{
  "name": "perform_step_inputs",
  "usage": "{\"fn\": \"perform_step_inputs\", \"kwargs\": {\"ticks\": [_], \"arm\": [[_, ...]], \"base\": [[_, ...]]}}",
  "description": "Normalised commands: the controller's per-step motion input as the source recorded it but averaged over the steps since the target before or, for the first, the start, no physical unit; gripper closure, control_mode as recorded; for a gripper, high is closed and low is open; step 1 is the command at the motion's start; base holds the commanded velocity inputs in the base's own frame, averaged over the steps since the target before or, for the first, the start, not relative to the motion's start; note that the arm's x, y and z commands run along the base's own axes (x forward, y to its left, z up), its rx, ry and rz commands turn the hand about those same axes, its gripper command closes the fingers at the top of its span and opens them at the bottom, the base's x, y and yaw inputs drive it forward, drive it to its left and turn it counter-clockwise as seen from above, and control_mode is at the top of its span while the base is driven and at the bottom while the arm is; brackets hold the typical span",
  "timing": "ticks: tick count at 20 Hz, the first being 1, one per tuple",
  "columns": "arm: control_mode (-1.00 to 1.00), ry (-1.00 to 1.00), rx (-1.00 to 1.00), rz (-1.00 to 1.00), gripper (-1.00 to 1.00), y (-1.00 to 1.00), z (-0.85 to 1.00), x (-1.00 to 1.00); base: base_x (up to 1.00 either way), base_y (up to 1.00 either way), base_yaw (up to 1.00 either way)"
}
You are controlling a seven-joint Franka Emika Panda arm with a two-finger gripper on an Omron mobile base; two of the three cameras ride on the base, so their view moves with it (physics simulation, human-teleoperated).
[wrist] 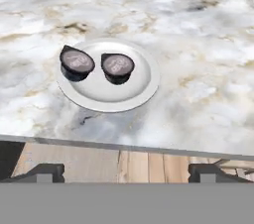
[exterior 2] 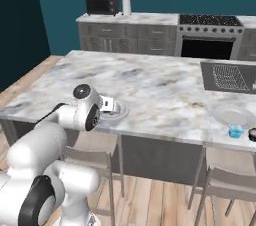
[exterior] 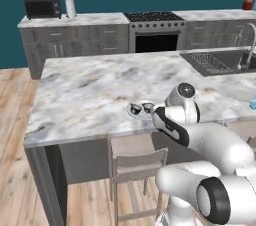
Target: Place two yogurt containers on each plate.
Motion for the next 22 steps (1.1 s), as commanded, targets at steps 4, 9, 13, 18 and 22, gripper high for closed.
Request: {"fn": "perform_step_inputs", "kwargs": {"ticks": [4, 9, 13, 18, 22], "arm": [[1.00, 0.00, 0.00, 0.00, -1.00, 0.00, 0.00, 0.00], [1.00, 0.00, 0.00, 0.00, -1.00, 0.00, 0.00, 0.00], [1.00, 0.00, 0.00, 0.00, -1.00, 0.00, 0.00, 0.00], [1.00, 0.00, 0.00, 0.00, -1.00, 0.00, 0.00, 0.00], [1.00, 0.00, 0.00, 0.00, -1.00, 0.00, 0.00, 0.00]], "base": [[-0.53, -1.00, 0.00], [-0.13, -1.00, 0.00], [0.00, -1.00, -0.03], [0.11, -1.00, -0.06], [0.79, -0.74, -0.04]]}}
